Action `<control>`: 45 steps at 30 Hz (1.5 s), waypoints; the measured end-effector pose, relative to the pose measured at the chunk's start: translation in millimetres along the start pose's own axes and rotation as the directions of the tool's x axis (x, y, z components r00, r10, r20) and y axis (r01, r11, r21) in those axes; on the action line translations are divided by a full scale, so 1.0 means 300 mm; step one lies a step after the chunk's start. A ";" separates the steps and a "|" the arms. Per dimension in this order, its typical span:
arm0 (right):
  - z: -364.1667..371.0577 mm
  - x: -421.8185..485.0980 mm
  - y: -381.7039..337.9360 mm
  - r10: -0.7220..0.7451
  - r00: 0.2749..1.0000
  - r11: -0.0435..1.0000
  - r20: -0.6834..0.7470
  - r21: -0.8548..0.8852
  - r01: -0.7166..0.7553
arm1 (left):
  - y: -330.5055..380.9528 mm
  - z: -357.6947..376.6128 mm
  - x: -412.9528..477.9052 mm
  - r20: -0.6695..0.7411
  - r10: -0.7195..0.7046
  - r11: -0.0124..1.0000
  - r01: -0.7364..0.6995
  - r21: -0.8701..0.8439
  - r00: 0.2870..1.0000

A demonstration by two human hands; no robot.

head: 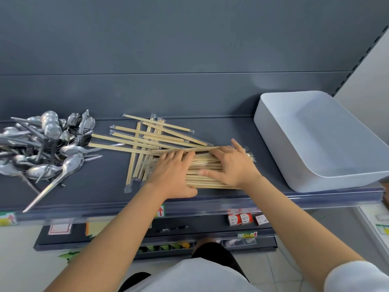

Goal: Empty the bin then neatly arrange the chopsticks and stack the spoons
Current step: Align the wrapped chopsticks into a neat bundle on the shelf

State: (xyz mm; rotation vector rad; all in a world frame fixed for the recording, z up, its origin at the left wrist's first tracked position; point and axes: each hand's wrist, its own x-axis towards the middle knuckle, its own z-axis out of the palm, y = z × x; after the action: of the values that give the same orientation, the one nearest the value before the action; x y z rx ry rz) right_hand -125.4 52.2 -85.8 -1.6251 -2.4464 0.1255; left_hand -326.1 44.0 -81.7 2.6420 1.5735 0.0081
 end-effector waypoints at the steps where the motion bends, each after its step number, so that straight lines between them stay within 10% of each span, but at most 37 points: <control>1: -0.001 0.018 -0.006 0.002 0.999 0.999 -0.043 0.053 0.001 | 0.000 -0.001 0.001 0.004 -0.005 1.000 0.005 -0.005 1.000; 4: -0.020 0.086 -0.030 0.031 0.984 0.985 -0.173 0.171 -0.001 | 0.002 0.001 -0.004 -0.025 -0.018 1.000 0.018 0.012 1.000; 14: -0.009 0.374 -0.155 -0.028 0.961 0.983 0.275 0.181 -0.023 | -0.001 0.008 0.003 0.020 -0.063 0.998 0.063 -0.018 0.998; 19: 0.008 0.460 -0.200 -0.087 0.976 0.961 0.198 0.275 0.030 | -0.008 0.025 -0.001 -0.019 -0.064 0.998 0.064 -0.002 0.998; 45: 0.058 0.586 -0.245 -0.039 0.932 0.971 0.360 -0.206 0.121 | -0.033 0.055 0.000 -0.080 -0.008 0.999 0.004 -0.047 0.997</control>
State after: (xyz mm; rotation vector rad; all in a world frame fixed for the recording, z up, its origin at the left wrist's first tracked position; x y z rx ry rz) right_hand -261.3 185.7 -68.3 -1.7151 -2.8894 0.1433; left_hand -334.2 47.7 -98.8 2.6323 1.5845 0.1512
